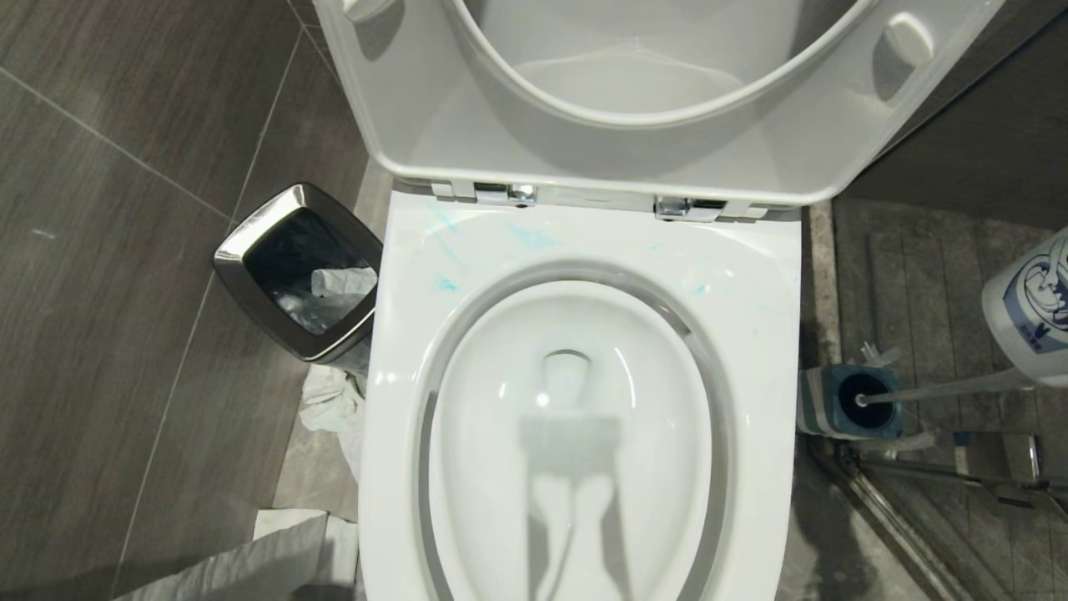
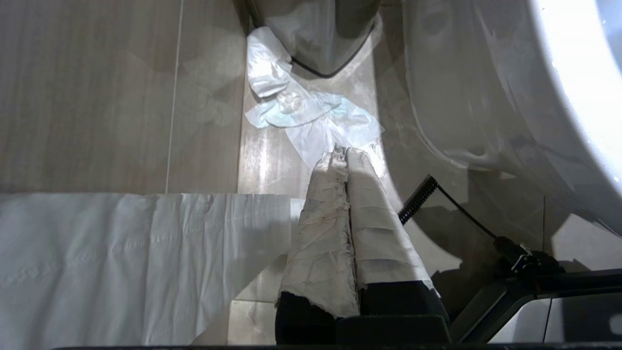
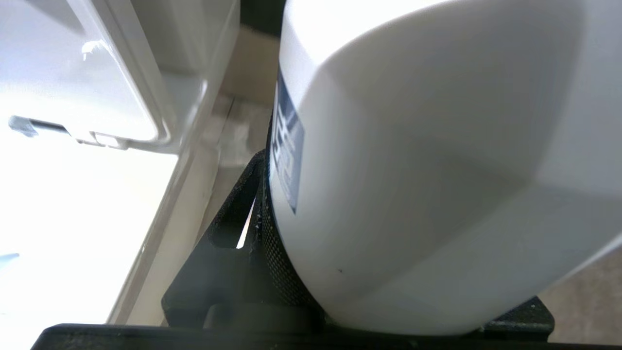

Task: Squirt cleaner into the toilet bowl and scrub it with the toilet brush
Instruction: Pour in the cleaning agent

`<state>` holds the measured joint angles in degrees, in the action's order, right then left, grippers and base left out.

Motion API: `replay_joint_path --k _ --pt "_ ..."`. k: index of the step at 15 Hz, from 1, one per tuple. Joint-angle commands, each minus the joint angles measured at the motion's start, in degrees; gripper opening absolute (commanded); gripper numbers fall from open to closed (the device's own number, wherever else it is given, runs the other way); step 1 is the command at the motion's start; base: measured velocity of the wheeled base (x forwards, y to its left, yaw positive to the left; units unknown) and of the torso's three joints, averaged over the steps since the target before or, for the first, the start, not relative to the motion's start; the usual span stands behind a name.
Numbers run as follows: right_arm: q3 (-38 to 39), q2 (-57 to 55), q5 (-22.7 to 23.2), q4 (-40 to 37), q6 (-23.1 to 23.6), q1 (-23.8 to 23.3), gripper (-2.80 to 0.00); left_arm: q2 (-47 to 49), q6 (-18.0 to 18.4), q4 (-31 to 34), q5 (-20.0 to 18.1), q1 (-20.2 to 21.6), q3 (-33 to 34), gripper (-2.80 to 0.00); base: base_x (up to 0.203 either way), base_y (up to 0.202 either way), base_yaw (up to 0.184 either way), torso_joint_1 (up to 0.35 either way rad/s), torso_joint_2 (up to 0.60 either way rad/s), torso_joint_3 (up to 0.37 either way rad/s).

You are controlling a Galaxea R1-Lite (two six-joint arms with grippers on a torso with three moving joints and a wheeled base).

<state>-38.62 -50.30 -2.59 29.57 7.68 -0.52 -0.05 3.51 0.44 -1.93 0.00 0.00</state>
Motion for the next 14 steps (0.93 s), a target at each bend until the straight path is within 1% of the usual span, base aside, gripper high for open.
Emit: replay_joint_path --k 1,14 --pt "-0.4 -0.4 -0.04 0.22 0.12 0.0 -2.8 0.05 -0.09 0.0 -0.01 0.0 0.09 -2.8 0.0 0.0 0.0 0.005 0.0 0.21" --pt "-0.94 -0.5 0.31 0.12 0.22 0.0 -2.8 0.05 0.0 0.0 0.08 0.0 0.09 -2.8 0.0 0.0 0.0 0.002 0.0 0.205"
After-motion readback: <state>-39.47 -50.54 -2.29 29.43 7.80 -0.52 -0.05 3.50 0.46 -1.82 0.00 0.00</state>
